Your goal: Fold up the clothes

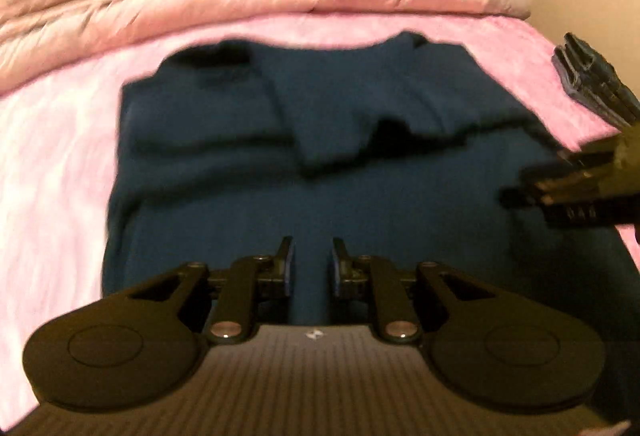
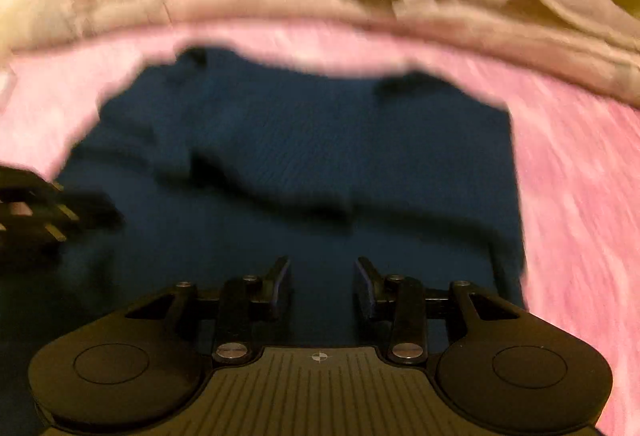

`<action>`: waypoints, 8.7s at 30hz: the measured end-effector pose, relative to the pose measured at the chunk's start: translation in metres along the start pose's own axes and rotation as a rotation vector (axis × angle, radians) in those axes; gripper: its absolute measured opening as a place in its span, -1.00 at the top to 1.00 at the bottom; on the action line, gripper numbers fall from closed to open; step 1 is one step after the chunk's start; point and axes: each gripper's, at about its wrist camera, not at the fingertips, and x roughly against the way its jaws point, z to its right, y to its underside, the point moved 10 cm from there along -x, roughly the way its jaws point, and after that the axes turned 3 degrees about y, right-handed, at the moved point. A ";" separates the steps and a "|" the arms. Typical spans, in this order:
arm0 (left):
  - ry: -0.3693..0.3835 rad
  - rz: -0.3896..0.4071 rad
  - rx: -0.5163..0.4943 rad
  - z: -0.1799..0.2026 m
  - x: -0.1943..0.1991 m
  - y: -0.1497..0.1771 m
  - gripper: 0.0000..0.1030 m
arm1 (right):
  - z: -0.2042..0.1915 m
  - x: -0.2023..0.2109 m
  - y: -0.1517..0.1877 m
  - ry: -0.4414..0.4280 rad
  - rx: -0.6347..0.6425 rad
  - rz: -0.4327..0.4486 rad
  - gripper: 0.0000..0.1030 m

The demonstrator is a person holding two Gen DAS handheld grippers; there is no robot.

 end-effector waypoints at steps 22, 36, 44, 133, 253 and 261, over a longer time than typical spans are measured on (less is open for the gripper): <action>-0.088 -0.099 0.228 0.013 0.125 0.148 0.72 | 0.000 0.119 0.139 0.063 -0.193 -0.132 -0.08; -0.252 -0.160 0.411 0.101 0.252 0.156 0.52 | 0.024 0.240 0.198 -0.031 -0.223 -0.198 -0.58; -0.270 -0.045 0.372 0.170 0.364 0.113 0.20 | 0.018 0.374 0.153 -0.154 -0.284 -0.082 -0.84; -0.203 -0.079 0.345 0.105 0.353 0.083 0.00 | 0.077 0.406 0.109 -0.149 -0.632 0.015 -0.85; 0.643 0.194 0.981 -0.144 0.080 -0.018 0.56 | 0.151 0.090 -0.035 -0.639 -0.936 -0.039 0.88; 0.461 0.104 0.994 -0.186 0.030 -0.027 0.48 | 0.182 0.040 -0.046 -0.387 -0.992 -0.006 -0.46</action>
